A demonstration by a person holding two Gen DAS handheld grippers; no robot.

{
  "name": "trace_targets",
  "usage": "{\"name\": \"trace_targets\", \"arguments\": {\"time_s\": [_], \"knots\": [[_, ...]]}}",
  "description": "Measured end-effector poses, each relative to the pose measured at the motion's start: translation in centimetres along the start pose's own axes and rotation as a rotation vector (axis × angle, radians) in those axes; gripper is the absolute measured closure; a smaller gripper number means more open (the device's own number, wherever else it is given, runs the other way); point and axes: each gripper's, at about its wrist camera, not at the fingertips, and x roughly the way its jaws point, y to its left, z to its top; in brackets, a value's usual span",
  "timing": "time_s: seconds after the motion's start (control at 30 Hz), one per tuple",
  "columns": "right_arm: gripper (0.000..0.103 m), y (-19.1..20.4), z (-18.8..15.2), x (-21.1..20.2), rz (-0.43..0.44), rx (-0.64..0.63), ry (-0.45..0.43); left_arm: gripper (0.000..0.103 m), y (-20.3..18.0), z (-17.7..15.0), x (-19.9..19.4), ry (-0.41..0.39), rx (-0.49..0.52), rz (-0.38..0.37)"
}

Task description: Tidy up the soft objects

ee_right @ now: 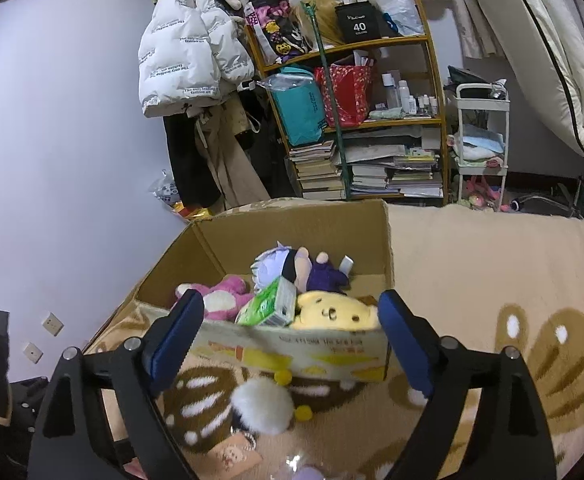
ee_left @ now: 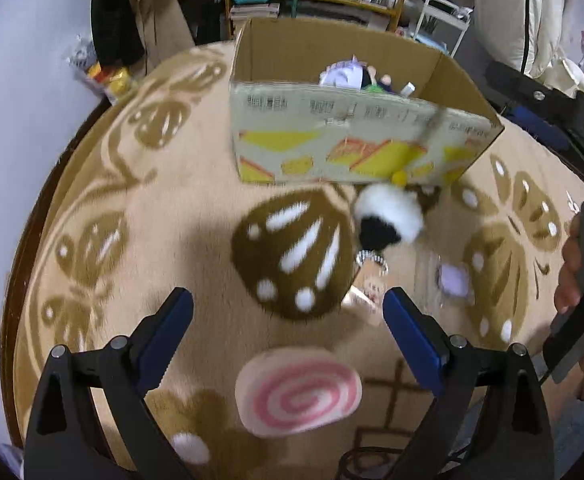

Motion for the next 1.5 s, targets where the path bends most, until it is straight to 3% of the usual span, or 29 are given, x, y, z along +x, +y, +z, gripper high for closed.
{"name": "trace_targets", "arguments": {"time_s": [0.17, 0.6, 0.73, 1.17, 1.33, 1.5], "knots": [[0.01, -0.2, -1.1, -1.0, -0.012, 0.01, 0.029, 0.008, 0.1, -0.9, -0.1, 0.037, -0.022, -0.025], [0.01, 0.3, -3.1, -1.8, -0.023, -0.004, 0.087, 0.01, 0.3, -2.3, 3.7, 0.218, -0.021, 0.005], [0.01, 0.0, -3.5, -1.5, -0.03, 0.004, 0.107, 0.031, -0.2, -2.8, 4.8, 0.263, -0.001, -0.01], [0.01, -0.7, -3.9, -0.7, -0.039, 0.033, 0.133, 0.07, -1.0, -2.6, 3.9, 0.211, 0.028, -0.027], [0.01, -0.7, -4.0, -0.6, -0.039, 0.033, 0.135, 0.08, -1.3, -2.5, 3.2, 0.182, 0.042, -0.033], [0.01, -0.7, -4.0, -0.5, -0.038, 0.036, 0.131, 0.08, -1.0, -2.4, 1.9, 0.122, 0.03, -0.061]]}}
